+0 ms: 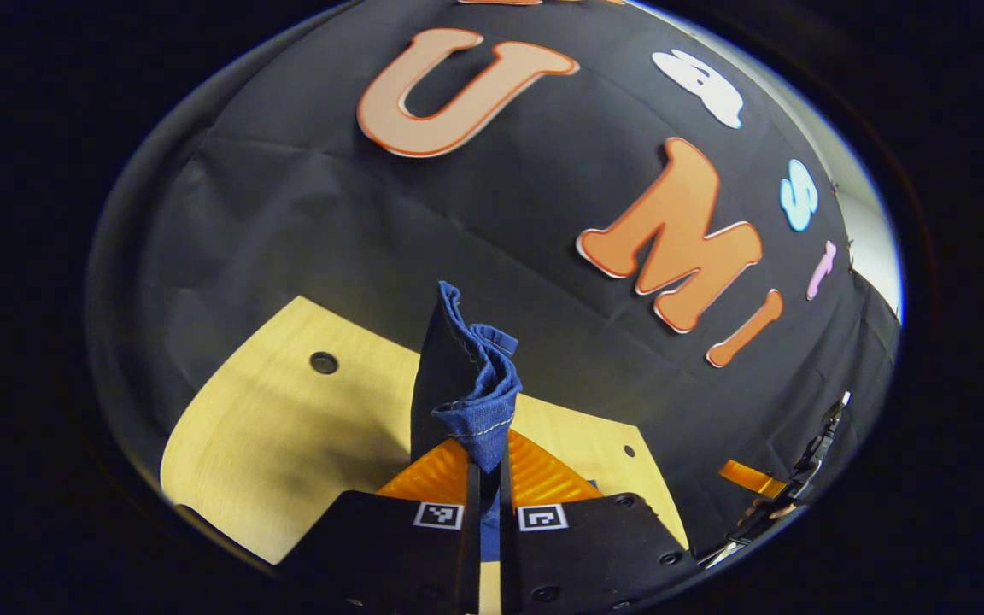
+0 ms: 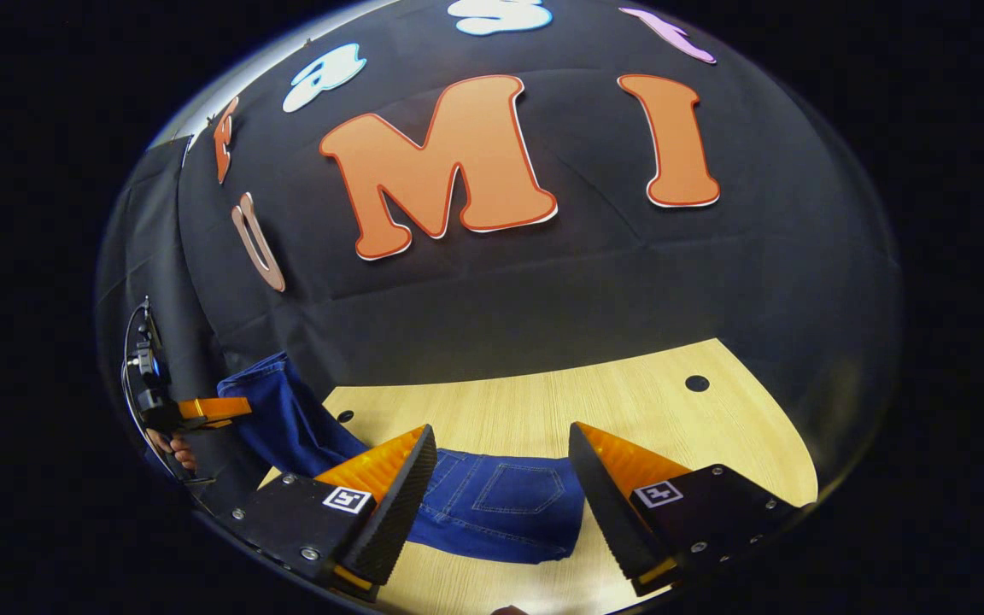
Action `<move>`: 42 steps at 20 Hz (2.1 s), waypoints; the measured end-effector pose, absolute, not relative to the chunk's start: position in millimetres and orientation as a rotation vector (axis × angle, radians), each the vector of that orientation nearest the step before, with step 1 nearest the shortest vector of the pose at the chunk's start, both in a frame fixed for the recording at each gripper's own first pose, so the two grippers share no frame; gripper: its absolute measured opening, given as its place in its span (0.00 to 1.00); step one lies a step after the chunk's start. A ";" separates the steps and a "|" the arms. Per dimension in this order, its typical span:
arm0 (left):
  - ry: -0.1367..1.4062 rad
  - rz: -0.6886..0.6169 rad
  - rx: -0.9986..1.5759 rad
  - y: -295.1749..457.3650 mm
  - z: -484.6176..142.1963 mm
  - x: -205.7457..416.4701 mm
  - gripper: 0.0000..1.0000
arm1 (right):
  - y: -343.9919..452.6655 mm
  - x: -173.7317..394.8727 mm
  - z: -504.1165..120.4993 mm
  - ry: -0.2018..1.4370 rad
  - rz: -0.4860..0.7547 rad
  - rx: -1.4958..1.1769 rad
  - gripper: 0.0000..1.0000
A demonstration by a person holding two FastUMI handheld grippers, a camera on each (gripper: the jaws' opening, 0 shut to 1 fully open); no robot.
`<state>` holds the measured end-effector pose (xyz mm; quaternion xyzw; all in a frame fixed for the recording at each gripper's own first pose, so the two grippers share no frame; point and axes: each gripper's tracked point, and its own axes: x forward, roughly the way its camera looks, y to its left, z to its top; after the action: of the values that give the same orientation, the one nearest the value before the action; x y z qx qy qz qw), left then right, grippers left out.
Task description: Grasp the waist and the cuffs of the jeans and fold them to make the two legs overlap; first hold the waist and fold one-third of the jeans toward the cuffs, then hold the cuffs and fold the remaining one-third in the same direction to finish folding.
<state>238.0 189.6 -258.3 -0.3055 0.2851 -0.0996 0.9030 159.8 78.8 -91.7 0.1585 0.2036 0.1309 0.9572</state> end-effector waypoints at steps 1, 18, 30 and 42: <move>0.590 -0.218 -0.619 179.6 -253.4 241.9 0.09 | 75.0 159.4 -92.7 0.414 0.268 0.328 0.96; 0.729 -0.400 -0.370 -54.6 -266.3 268.2 0.07 | 7.1 165.9 -111.8 0.404 0.258 0.366 0.96; 0.728 -0.622 -0.143 -150.2 -269.3 204.5 0.77 | -0.4 177.8 -101.6 0.330 0.251 0.354 0.96; 0.185 -0.210 -0.062 2.5 -105.7 217.6 0.90 | 62.1 163.6 22.7 -0.055 0.266 0.119 0.96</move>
<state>217.6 2.5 -105.7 -0.0309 0.0923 -0.1044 0.9898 163.6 62.1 22.7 0.0590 -0.0276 0.1323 0.9891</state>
